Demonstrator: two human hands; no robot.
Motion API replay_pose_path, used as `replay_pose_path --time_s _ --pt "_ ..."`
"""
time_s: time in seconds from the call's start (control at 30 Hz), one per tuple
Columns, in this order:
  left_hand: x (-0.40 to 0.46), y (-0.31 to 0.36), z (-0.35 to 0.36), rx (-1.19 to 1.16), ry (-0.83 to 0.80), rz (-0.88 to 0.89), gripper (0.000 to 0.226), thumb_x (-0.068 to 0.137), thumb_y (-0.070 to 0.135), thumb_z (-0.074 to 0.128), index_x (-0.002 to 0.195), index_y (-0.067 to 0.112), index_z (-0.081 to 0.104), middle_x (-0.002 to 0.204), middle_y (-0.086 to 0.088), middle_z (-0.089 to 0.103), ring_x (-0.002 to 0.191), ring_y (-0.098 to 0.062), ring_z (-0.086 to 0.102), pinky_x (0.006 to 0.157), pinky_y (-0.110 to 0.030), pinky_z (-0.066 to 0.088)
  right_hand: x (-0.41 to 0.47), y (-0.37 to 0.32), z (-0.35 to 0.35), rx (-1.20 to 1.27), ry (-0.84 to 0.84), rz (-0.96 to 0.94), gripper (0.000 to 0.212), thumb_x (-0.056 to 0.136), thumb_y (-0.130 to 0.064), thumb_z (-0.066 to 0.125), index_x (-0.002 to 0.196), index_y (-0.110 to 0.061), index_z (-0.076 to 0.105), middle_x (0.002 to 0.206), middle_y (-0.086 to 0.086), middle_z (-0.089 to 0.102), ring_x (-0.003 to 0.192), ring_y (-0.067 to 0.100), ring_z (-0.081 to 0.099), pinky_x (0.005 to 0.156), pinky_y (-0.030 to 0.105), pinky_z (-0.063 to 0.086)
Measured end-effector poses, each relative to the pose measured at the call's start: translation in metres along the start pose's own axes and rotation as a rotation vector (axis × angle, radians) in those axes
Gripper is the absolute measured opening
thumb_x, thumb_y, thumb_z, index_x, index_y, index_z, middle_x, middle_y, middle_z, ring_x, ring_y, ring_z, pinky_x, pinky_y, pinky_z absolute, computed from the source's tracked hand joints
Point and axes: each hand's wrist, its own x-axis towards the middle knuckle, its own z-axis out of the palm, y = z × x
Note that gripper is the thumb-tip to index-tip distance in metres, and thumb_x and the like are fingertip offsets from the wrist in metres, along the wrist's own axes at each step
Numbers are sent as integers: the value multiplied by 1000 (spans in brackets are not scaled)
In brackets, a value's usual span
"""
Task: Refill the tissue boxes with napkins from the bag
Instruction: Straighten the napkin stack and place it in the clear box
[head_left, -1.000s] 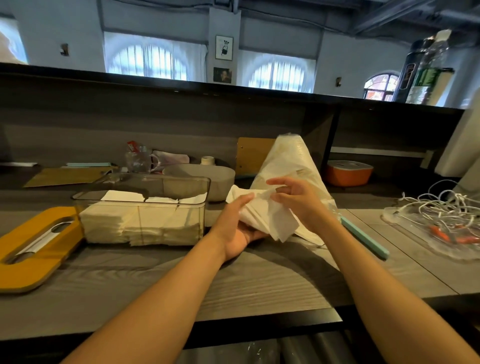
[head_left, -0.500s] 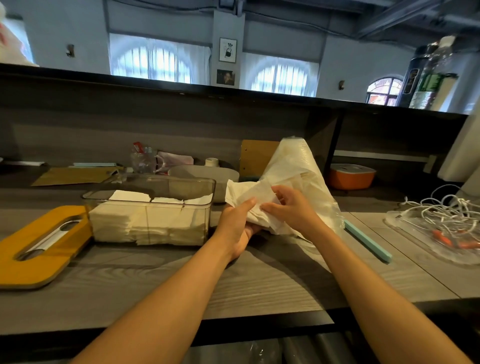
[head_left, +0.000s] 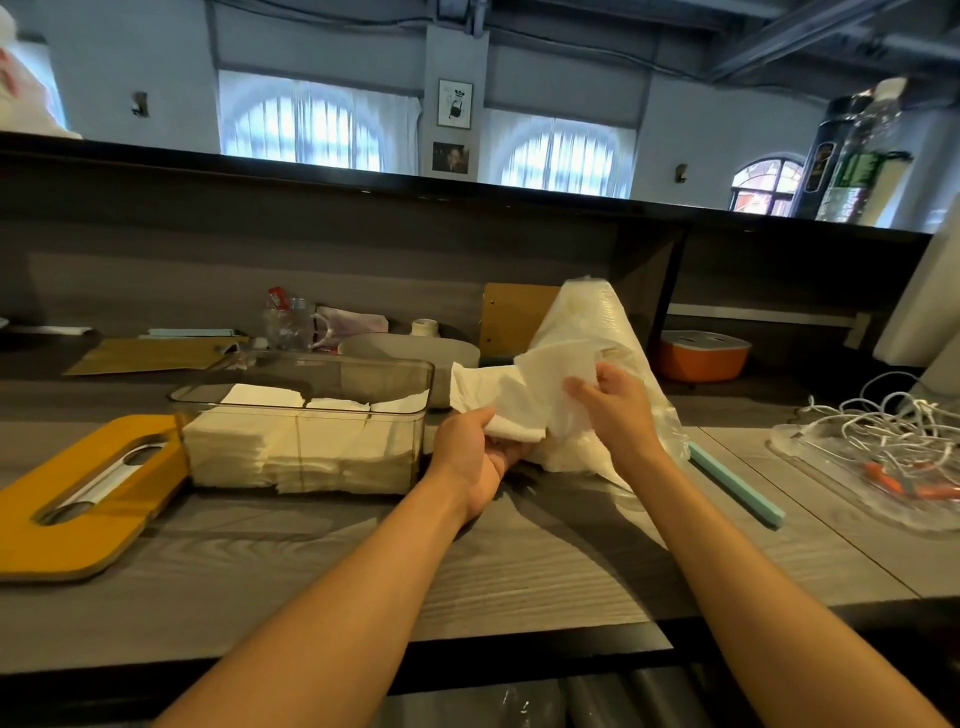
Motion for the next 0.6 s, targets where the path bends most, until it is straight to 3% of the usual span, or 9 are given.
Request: replay_pose_path --time_s 0.1,0.2,0.23,0.3,0.4,0.5,0.6 --pt "2 2 0 -52 25 21 22 104 18 47 123 9 53 112 -19 64 99 -37 62 79 -51 55 -1 -6 -6 328 37 99 22 94 -16 63 115 -22 59 114 -3 61 107 18 58 86 33 54" --pt "0 5 -1 -74 -1 25 22 103 27 50 107 9 61 101 -17 69 97 -35 64 91 -49 51 -4 -10 -5 776 -94 379 38 80 -14 70 115 -20 57 129 2 50 119 23 49 87 38 51" --pt "0 5 -1 -77 0 33 21 103 27 50 106 9 61 98 -17 70 95 -34 64 91 -48 50 -5 -11 -3 814 -143 426 34 79 -12 69 111 -17 58 127 6 49 117 25 49 85 37 50" --pt "2 5 -1 -81 30 71 20 103 22 49 115 9 59 105 -17 69 97 -32 64 87 -48 53 -11 -14 4 723 -219 410 15 89 -5 60 100 -13 61 115 10 56 105 24 55 82 35 49" --pt "4 5 0 -55 55 143 32 103 16 48 135 14 52 126 -15 63 108 -31 63 78 -44 57 -18 -14 15 570 -229 391 11 92 -5 60 98 -14 62 109 8 61 99 22 60 87 35 51" --pt "3 2 2 20 77 201 31 103 11 49 133 18 53 120 -8 65 97 -22 67 67 -33 59 -19 -10 20 551 -294 468 18 90 -8 66 106 -15 61 115 12 63 107 28 62 94 45 53" --pt "1 -1 2 110 76 256 33 101 5 49 131 19 54 118 -6 66 94 -18 67 64 -28 57 -21 -12 22 516 -349 518 21 88 -11 69 105 -16 59 113 11 64 106 29 63 79 40 57"
